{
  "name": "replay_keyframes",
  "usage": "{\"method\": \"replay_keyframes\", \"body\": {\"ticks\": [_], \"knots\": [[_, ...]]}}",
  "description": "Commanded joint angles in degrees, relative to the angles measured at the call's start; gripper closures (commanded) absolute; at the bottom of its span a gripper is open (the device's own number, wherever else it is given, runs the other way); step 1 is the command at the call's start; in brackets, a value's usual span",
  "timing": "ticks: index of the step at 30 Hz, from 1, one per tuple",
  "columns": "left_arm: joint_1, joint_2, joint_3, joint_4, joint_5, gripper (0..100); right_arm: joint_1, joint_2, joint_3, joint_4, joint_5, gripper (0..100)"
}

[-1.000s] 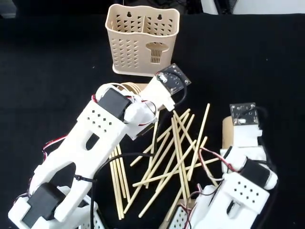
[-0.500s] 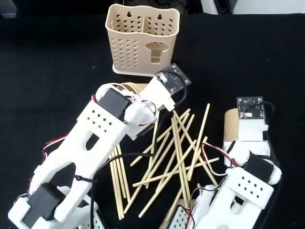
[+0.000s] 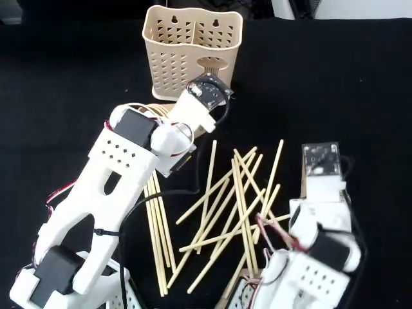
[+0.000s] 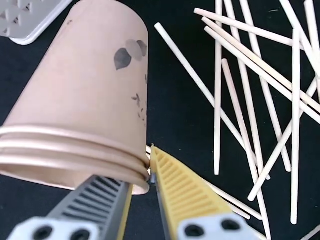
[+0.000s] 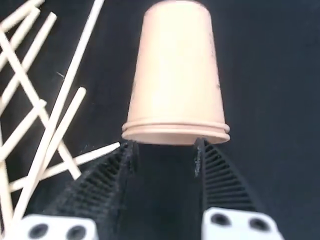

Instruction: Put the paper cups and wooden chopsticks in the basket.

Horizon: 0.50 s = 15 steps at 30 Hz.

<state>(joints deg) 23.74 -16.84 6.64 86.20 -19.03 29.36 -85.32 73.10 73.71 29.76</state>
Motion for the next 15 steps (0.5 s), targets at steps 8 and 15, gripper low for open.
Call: {"method": "replay_keyframes", "body": {"ticks": [8, 15], "knots": [[-0.3, -1.9, -0.3, -0.1, -0.1, 97, -1.3, 1.0, 4.7, -3.1, -0.4, 80.9], [-0.5, -1.8, -0.3, -0.1, -0.1, 97, -5.0, 6.5, 11.5, -13.8, -6.9, 80.9]]}}
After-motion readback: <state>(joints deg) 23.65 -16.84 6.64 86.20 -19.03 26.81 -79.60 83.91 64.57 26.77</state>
